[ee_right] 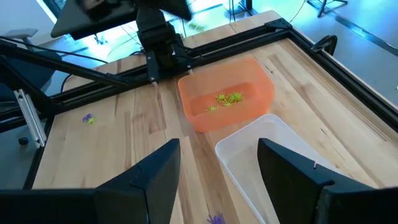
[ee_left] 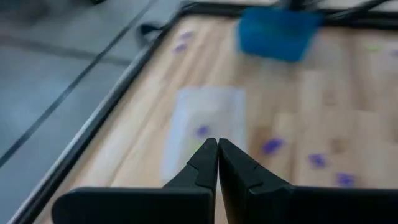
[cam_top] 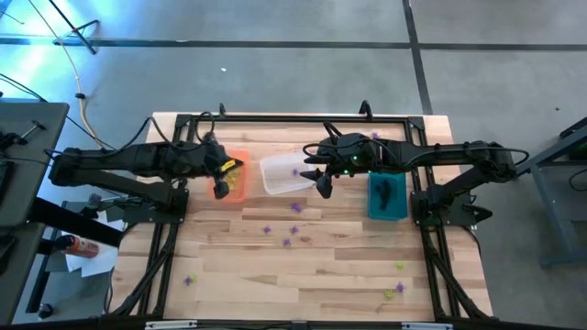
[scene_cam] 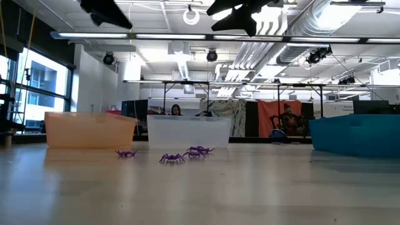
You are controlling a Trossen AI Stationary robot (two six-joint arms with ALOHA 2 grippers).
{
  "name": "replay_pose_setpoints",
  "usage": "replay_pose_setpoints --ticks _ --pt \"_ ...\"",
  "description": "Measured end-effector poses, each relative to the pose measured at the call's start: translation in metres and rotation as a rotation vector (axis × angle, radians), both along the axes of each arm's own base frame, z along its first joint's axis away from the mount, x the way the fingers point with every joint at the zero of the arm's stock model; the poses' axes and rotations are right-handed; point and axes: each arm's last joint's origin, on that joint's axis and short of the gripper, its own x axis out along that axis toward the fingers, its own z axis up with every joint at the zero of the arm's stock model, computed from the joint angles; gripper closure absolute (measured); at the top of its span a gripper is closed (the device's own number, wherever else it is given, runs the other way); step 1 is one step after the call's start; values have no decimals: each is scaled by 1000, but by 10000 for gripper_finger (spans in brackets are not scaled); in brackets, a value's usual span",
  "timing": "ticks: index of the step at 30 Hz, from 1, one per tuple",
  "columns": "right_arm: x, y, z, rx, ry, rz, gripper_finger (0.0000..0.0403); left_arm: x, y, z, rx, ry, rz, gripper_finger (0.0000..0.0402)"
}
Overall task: Sort Halloween decoration
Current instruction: Put the green spider toy into the orange bin
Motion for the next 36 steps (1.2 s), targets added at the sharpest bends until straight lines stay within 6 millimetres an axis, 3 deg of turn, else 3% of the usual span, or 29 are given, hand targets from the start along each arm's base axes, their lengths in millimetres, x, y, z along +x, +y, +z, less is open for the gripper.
replay_pose_setpoints --ticks 7,15,20,36 --pt "0 0 0 0 -1 -1 192 -20 16 -20 -132 155 238 401" --pt "0 0 0 0 -1 -2 192 -18 40 -91 -461 197 352 401" --pt "0 0 0 16 -5 -10 192 -18 52 -127 -574 214 431 401" --pt "0 0 0 31 -7 -16 192 2 73 -177 -618 430 535 401"
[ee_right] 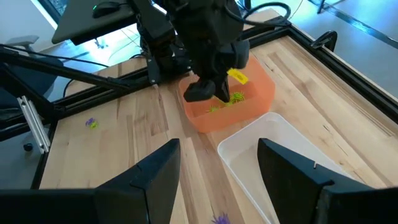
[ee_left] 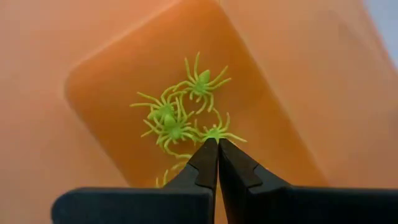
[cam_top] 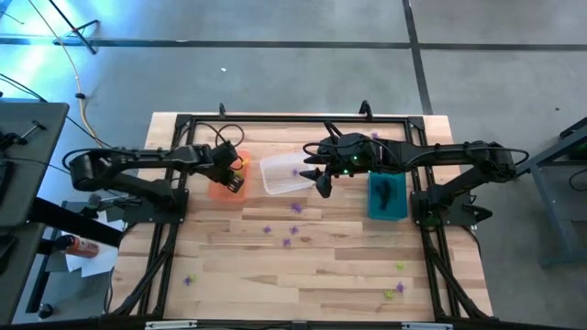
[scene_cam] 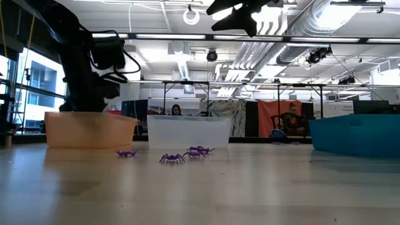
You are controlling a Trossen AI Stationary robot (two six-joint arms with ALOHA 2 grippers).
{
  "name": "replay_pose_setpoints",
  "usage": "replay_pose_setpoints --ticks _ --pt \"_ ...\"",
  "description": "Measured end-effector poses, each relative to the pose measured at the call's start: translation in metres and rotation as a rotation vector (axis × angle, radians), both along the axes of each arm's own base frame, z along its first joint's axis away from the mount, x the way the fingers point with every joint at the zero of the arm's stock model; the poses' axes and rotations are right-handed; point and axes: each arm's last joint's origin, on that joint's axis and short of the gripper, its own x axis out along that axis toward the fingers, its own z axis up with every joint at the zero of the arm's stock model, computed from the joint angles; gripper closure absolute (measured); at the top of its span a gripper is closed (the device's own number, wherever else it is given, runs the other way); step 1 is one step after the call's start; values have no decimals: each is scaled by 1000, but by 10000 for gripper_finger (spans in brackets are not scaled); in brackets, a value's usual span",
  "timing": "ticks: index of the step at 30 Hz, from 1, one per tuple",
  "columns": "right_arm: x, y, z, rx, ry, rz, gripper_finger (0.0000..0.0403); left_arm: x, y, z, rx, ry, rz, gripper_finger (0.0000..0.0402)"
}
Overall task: Sort Halloween decoration
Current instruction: Put the green spider toy into the orange bin
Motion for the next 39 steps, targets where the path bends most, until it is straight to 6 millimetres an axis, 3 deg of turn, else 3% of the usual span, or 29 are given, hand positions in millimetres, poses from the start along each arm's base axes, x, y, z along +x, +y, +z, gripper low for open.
replay_pose_setpoints --ticks 9,18,24,32,35,39 --pt "0 0 0 -3 0 2 192 3 1 2 16 -26 -31 386" --pt "0 0 0 -9 2 5 192 4 2 29 23 -26 -47 269" --pt "1 0 3 -11 -30 5 192 7 1 81 44 -195 -83 213" --pt "4 0 10 54 -118 -25 192 -13 -30 178 269 -838 -224 204" --pt "4 0 10 82 -118 -37 192 -27 -43 195 351 -1007 -243 206" --pt "4 0 8 147 -110 -66 192 -44 -51 205 418 -1079 -248 206"
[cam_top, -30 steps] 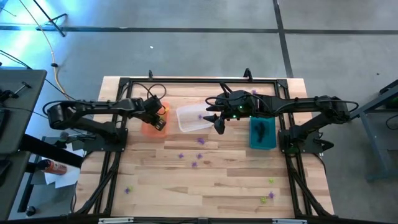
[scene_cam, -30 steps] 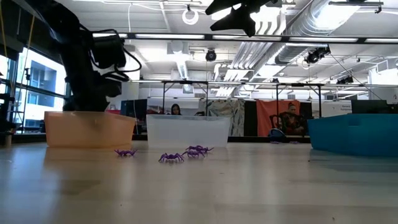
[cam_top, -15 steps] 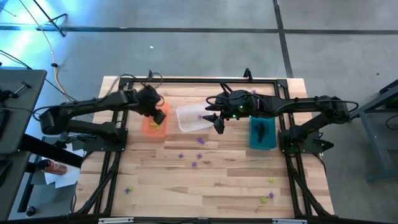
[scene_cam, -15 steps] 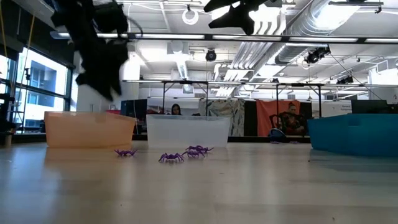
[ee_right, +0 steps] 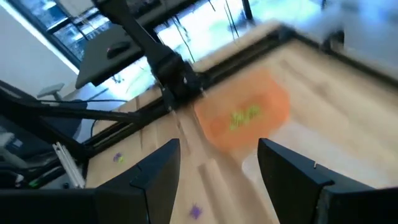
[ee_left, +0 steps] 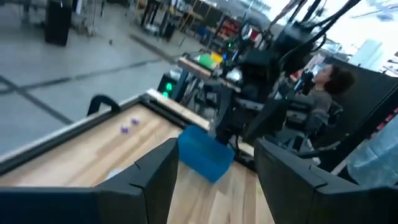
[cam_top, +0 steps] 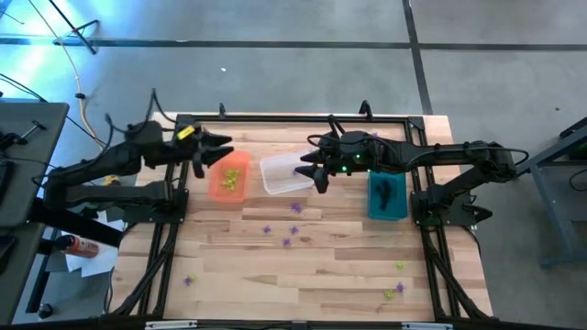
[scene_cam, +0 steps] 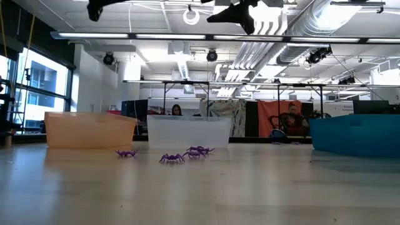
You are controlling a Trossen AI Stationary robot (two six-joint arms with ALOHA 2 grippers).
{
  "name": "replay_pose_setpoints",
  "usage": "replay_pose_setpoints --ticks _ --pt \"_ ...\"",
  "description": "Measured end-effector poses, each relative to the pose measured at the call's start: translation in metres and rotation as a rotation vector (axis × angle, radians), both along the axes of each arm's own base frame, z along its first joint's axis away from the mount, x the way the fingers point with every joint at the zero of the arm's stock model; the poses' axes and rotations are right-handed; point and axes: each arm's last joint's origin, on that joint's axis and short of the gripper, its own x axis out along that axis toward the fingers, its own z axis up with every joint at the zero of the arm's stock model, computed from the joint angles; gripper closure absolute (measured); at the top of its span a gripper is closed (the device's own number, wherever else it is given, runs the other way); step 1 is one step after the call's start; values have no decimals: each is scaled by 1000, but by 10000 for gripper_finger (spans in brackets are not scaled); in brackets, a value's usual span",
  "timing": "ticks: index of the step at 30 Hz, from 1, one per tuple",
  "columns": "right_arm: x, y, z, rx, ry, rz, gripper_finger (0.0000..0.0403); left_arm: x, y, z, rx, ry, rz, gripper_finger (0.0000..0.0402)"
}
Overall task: Sort Halloween decoration
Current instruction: Put the green spider toy into the orange bin
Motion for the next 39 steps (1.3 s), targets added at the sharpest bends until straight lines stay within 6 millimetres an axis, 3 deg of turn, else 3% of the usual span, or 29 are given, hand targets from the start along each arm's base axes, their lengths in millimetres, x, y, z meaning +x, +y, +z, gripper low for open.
replay_pose_setpoints --ticks 3,7,11,17,20,23,27,39 --pt "-5 2 -10 157 103 -11 192 -6 -2 2 11 -21 -12 206" --pt "-23 22 -37 374 430 47 192 -8 -3 4 -23 -42 -14 206" --pt "-51 61 -76 460 777 39 192 -8 -3 5 -39 -64 -17 206" --pt "-102 118 -141 642 1139 -33 192 -6 -3 6 -92 -87 -23 206" --pt "-131 136 -166 664 1281 -106 192 -6 -3 8 -89 -101 -12 206" --pt "-151 141 -182 661 1369 -199 192 -6 -2 9 -84 -119 11 206" --pt "-162 143 -191 654 1402 -259 192 -7 -2 12 -78 -146 37 206" --pt "-155 147 -191 691 1325 -232 199 -4 -1 10 -81 -134 50 206"
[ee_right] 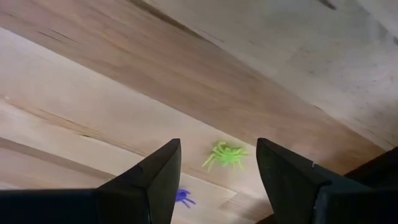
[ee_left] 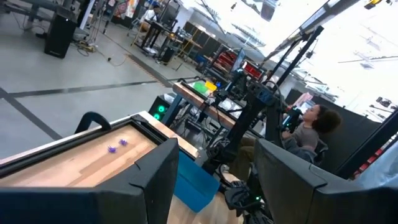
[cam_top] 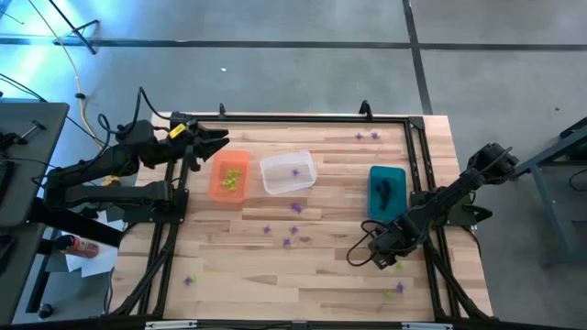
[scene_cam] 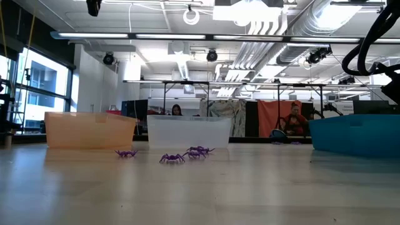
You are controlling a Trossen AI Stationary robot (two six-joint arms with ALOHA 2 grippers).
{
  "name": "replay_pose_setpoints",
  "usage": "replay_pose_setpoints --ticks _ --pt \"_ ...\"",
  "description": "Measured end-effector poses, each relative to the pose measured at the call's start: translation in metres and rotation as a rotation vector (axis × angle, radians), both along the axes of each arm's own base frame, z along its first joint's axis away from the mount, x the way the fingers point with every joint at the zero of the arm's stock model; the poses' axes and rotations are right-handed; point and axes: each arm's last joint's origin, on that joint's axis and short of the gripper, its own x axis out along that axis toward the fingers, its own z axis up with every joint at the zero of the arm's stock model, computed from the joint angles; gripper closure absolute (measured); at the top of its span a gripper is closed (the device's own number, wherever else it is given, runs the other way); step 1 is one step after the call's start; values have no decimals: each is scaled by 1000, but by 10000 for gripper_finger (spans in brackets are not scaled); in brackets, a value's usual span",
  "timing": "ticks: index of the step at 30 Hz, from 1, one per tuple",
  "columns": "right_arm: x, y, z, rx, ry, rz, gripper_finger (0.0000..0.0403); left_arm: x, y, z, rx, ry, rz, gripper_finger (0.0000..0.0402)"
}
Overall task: Sort Halloween decoration
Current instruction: Put the green spider toy into the orange bin
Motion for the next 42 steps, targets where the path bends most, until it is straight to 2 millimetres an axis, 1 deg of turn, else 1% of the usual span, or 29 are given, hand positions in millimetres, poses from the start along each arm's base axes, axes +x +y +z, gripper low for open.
replay_pose_setpoints --ticks 7,11,17,20,22,25,28,33,34,37,39,42 --pt "2 8 0 30 -34 -2 199 6 2 -3 -6 26 0 206" --pt "1 11 -7 8 -7 -8 199 9 2 -4 0 39 -3 206" --pt "6 15 -17 8 4 -5 200 9 2 -4 4 42 -4 206" --pt "7 16 -19 5 14 -6 209 9 2 -4 15 45 -4 206" --pt "7 15 -19 2 16 -6 222 9 2 -4 15 45 -4 206" --pt "6 15 -19 -4 22 1 256 9 2 -4 16 45 -4 206" --pt "5 14 -19 -13 27 20 301 9 2 -4 17 46 -4 206" --pt "3 13 -20 -22 31 57 387 9 2 -4 17 46 -4 206" --pt "3 13 -20 -21 29 63 395 9 2 -4 17 46 -4 206" --pt "4 13 -18 -17 20 95 393 9 2 -4 17 46 -5 206" --pt "5 14 -16 -20 10 112 399 9 2 -4 17 46 -5 206" --pt "10 16 -12 -26 -28 138 401 9 2 -4 17 46 -5 206"
